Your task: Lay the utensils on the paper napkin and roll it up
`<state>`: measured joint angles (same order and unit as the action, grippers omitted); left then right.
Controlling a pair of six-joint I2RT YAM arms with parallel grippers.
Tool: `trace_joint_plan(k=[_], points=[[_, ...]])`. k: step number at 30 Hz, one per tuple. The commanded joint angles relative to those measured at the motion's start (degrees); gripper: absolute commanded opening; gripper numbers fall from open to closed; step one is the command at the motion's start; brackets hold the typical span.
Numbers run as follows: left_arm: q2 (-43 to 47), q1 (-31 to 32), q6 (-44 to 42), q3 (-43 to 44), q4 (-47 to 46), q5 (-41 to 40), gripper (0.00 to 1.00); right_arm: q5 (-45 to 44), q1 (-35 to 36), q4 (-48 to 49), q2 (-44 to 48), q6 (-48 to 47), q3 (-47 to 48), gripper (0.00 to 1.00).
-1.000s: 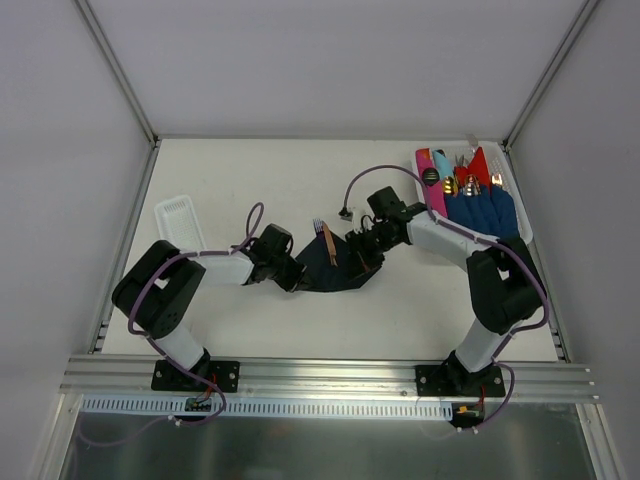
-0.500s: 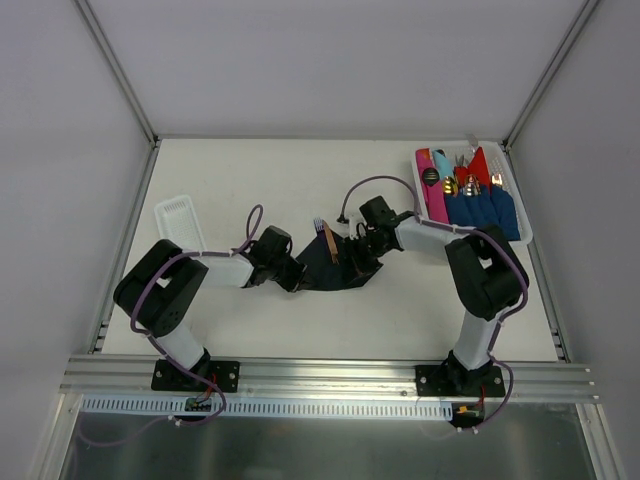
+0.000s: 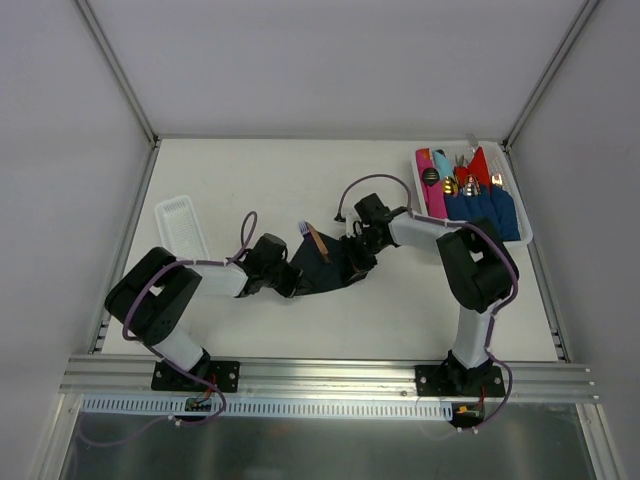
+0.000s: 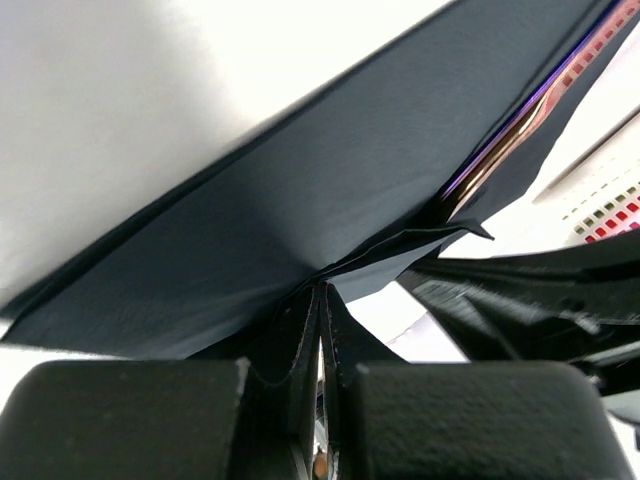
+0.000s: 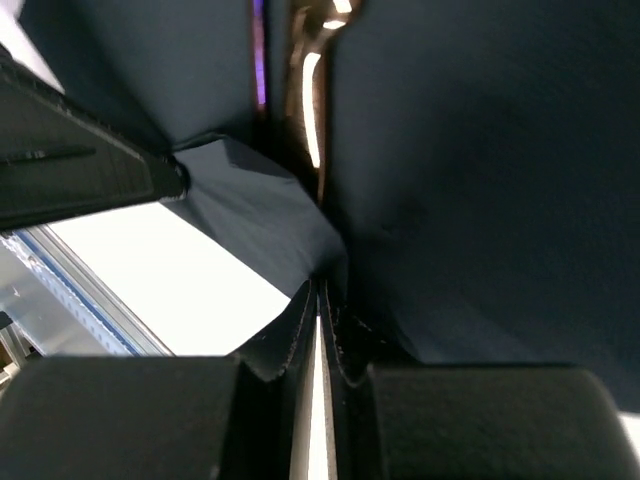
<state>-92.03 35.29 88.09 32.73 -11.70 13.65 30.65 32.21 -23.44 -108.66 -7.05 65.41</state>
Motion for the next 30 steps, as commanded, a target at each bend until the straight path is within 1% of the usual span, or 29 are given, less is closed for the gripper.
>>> trace_joint_plan(k=[1, 5, 11, 15, 16, 20, 25, 30], points=[[0.27, -0.04, -0.91, -5.13, 11.88, -6.62, 0.0, -2.62, 0.4, -2.22, -2.34, -1.21, 2.79, 0.08], [2.55, -1.27, -0.73, -7.5, 11.97, -6.88, 0.0, -2.27, 1.54, -2.22, -2.34, -0.69, 2.89, 0.08], [4.31, -3.47, -3.28, -9.53, 11.97, -5.92, 0.0, -2.09, 2.42, -2.22, -2.34, 0.46, 1.13, 0.08], [5.28, -5.75, -6.78, -9.35, 11.97, -5.04, 0.0, 0.54, 3.65, -2.22, -1.91, 1.68, -0.63, 0.08], [5.45, -6.89, -7.49, -9.09, 12.4, -4.86, 0.0, 2.29, 3.91, -2.14, -1.82, 2.3, -0.89, 0.08], [5.63, -9.71, -11.45, -7.16, 14.51, -3.55, 0.0, 4.32, 5.67, -2.05, -1.29, 3.53, -1.34, 0.07], [5.37, -11.38, -13.91, -5.31, 16.36, -3.28, 0.0, 3.02, 5.85, -1.96, -1.9, 4.15, -0.63, 0.06], [5.46, -12.08, -14.79, -5.4, 17.33, -3.28, 0.0, 2.13, 4.8, -1.96, -2.26, 3.97, -0.81, 0.05]])
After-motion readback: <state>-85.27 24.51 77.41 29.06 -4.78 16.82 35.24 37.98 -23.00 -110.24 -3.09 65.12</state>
